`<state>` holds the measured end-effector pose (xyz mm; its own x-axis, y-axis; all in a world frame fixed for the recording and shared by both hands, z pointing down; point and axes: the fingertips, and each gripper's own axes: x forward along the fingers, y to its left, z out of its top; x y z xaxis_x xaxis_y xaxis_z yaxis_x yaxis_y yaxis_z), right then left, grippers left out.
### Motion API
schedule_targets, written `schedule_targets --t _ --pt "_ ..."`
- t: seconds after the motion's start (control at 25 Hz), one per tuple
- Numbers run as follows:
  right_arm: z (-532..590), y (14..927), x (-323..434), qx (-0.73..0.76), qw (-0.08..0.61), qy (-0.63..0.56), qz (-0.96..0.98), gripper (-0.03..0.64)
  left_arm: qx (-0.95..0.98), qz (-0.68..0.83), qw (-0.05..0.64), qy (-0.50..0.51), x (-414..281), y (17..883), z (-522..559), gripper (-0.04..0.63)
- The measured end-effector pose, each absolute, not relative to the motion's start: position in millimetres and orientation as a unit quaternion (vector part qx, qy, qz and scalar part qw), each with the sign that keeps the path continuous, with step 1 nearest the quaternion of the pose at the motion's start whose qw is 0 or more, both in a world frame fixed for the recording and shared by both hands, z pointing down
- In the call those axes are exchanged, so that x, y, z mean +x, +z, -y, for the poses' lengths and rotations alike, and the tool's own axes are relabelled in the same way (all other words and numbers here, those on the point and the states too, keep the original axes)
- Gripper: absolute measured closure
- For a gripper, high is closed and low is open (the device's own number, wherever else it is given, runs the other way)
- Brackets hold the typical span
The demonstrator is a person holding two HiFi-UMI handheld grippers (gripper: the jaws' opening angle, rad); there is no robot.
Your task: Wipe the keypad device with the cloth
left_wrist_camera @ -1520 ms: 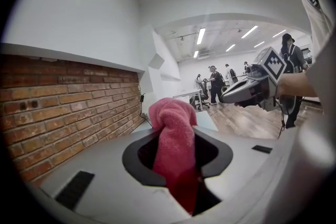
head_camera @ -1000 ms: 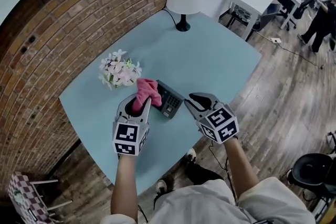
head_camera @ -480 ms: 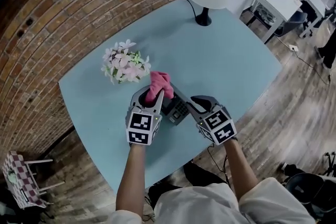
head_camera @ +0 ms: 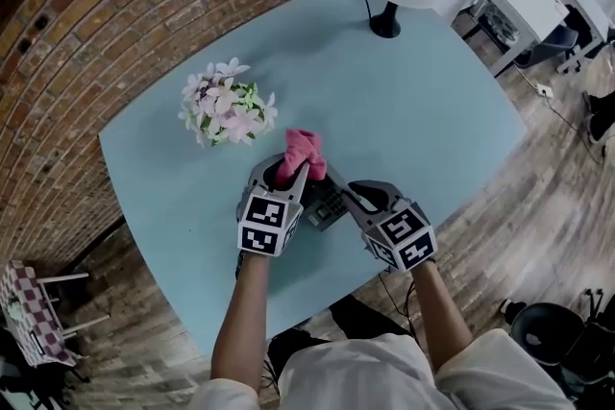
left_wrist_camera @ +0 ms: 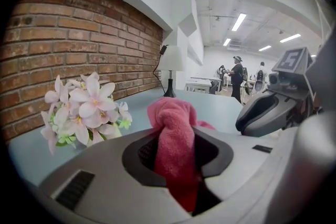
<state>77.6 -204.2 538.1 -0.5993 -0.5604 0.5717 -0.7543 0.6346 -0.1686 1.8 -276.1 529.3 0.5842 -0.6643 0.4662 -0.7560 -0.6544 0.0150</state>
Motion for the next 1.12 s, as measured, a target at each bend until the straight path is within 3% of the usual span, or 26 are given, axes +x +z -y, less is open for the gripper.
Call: schedule_targets --t 0.16,0.4,1.12 --pt "204 540 77 0.37 0.221 0.227 0.873 0.54 0.881 0.409 0.129 0.202 2 535 276 0.457" --pt "203 541 74 0.356 0.235 0.207 0.88 0.54 0.88 0.408 0.103 0.219 1 544 269 0.453" --pt "204 544 72 0.347 0.238 0.207 0.883 0.54 0.852 0.428 0.168 0.251 -35 598 238 0.451"
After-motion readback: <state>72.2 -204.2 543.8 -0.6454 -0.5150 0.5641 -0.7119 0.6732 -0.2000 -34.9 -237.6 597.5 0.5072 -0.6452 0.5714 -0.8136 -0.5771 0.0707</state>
